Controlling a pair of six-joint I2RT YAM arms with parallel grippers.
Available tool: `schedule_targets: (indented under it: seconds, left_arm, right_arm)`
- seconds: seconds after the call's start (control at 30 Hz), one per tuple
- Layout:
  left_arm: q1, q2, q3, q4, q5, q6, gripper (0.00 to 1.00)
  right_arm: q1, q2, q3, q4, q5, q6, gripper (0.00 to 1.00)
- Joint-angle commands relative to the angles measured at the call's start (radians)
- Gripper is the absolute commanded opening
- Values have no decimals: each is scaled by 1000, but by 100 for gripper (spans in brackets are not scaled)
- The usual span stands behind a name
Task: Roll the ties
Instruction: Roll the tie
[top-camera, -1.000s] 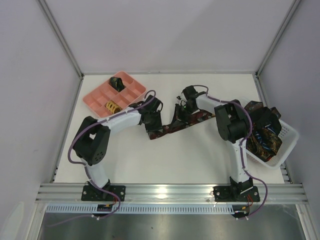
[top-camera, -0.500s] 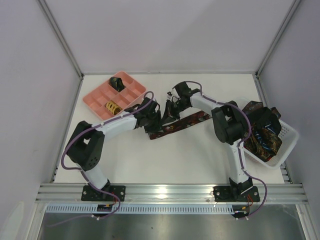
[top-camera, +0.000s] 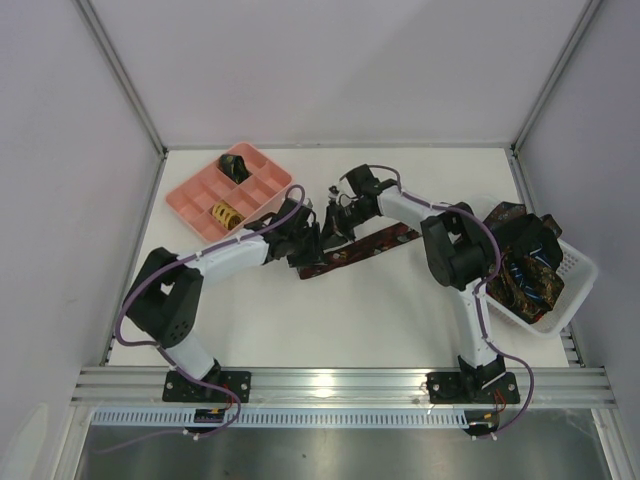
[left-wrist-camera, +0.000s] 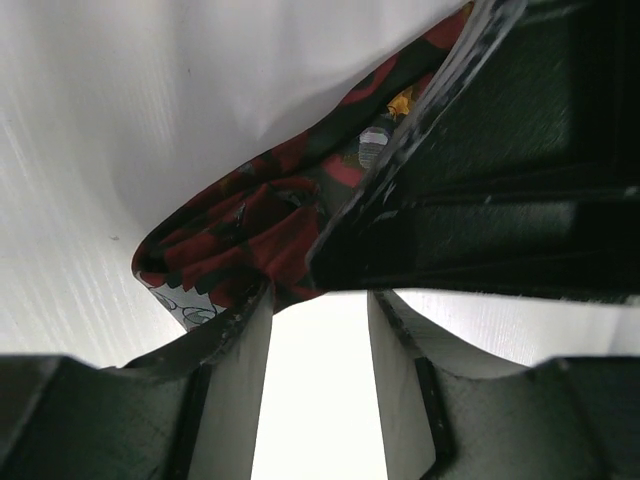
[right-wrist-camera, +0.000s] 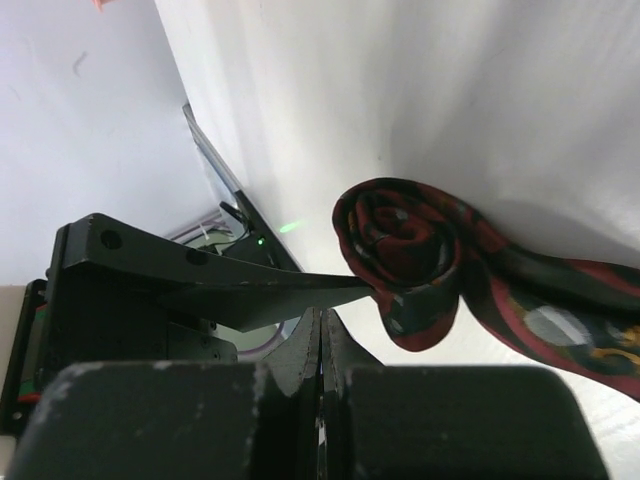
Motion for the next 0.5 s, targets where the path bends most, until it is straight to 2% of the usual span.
schedule_targets:
  seconds: [0.0, 0.47]
  left_arm:
    - [-3, -49, -15, 42, -6, 35, 47]
    - [-3, -90, -29, 59, 11, 50, 47]
  right_arm:
    - [27, 17, -9, 8, -48, 7, 0]
    - [39, 60, -31, 16, 25, -18, 0]
